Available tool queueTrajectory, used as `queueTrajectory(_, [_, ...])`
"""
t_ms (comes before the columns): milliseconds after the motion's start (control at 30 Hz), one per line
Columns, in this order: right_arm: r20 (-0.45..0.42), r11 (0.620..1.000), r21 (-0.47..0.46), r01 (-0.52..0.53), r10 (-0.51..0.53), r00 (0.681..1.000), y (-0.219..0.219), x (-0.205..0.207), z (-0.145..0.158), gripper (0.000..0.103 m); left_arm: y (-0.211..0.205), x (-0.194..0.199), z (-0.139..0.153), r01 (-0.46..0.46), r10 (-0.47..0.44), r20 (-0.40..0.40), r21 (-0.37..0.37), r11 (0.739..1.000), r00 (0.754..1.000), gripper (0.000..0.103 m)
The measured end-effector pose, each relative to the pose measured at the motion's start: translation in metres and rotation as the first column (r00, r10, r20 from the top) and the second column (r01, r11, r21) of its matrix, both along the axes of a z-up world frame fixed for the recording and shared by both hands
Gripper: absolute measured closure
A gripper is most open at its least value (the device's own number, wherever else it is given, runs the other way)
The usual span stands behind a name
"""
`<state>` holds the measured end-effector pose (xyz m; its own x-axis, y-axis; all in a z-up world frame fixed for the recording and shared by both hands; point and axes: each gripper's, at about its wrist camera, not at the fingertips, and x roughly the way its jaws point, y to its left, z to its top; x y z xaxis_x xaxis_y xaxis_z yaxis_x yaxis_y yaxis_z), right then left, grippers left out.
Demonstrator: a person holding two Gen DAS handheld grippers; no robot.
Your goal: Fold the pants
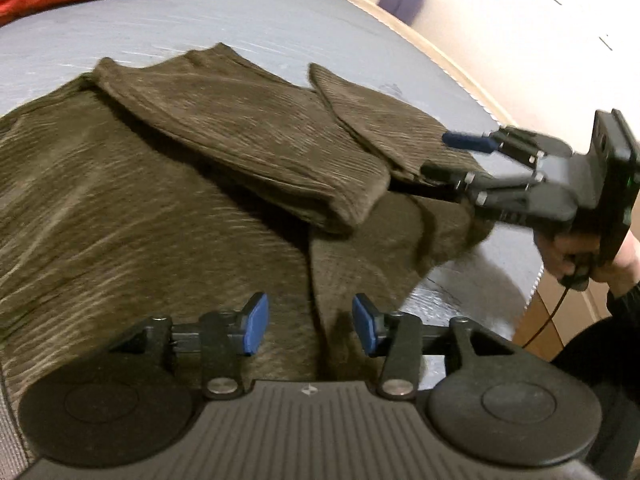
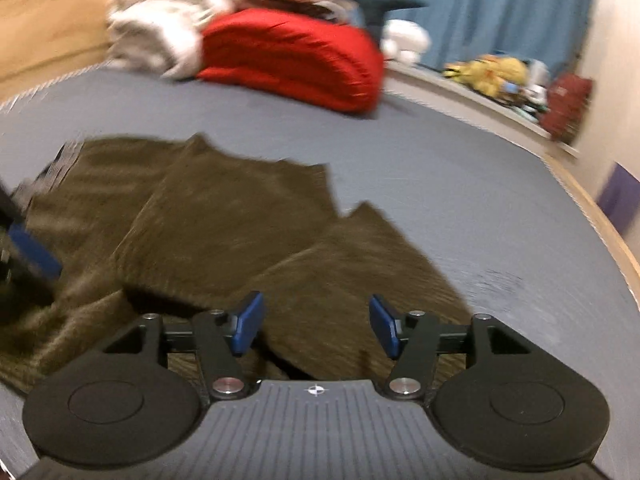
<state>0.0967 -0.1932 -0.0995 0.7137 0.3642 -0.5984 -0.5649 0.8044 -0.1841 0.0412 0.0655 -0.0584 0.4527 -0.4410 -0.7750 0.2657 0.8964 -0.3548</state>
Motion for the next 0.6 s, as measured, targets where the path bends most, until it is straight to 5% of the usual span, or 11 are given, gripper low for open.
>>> queueTrajectory(167, [0.005, 0.978, -0.174, -0.114, 0.117, 0.993, 0.034, -0.002, -0.023, 0.048, 0.001, 0.009, 0.002, -0.036, 0.036, 0.006, -0.014, 0.999, 0.999, 0.049])
queueTrajectory(200, [0.003, 0.971, -0.201, -0.13, 0.133, 0.991, 0.036, -0.002, -0.026, 0.067, -0.001, 0.01, 0.003, -0.037, 0.037, 0.01, -0.015, 0.999, 0.999, 0.049])
queueTrajectory(267, [-0.01, 0.971, -0.201, -0.131, 0.131, 0.991, 0.033, -0.003, -0.023, 0.083, -0.006, 0.012, 0.005, -0.033, 0.034, 0.015, -0.02, 0.999, 0.999, 0.049])
queueTrajectory(367, [0.043, 0.994, -0.087, -0.064, 0.068, 0.997, 0.008, 0.0, 0.003, 0.092, -0.016, 0.014, 0.005, -0.023, 0.024, 0.023, -0.024, 0.999, 0.999, 0.049])
queueTrajectory(467, [0.084, 0.987, 0.138, 0.085, -0.097, 0.992, -0.053, 0.008, 0.04, 0.092, -0.03, 0.016, 0.005, -0.001, 0.002, 0.031, -0.029, 1.0, 1.0, 0.049])
queueTrajectory(533, [0.097, 0.927, 0.309, 0.212, -0.253, 0.963, -0.11, 0.01, 0.062, 0.092, -0.04, 0.016, 0.005, 0.021, -0.02, 0.037, -0.028, 0.999, 0.999, 0.049])
queueTrajectory(600, [0.056, 0.788, 0.484, 0.381, -0.462, 0.885, -0.178, 0.01, 0.073, 0.092, -0.049, 0.014, 0.004, 0.05, -0.049, 0.039, -0.022, 0.998, 0.998, 0.049])
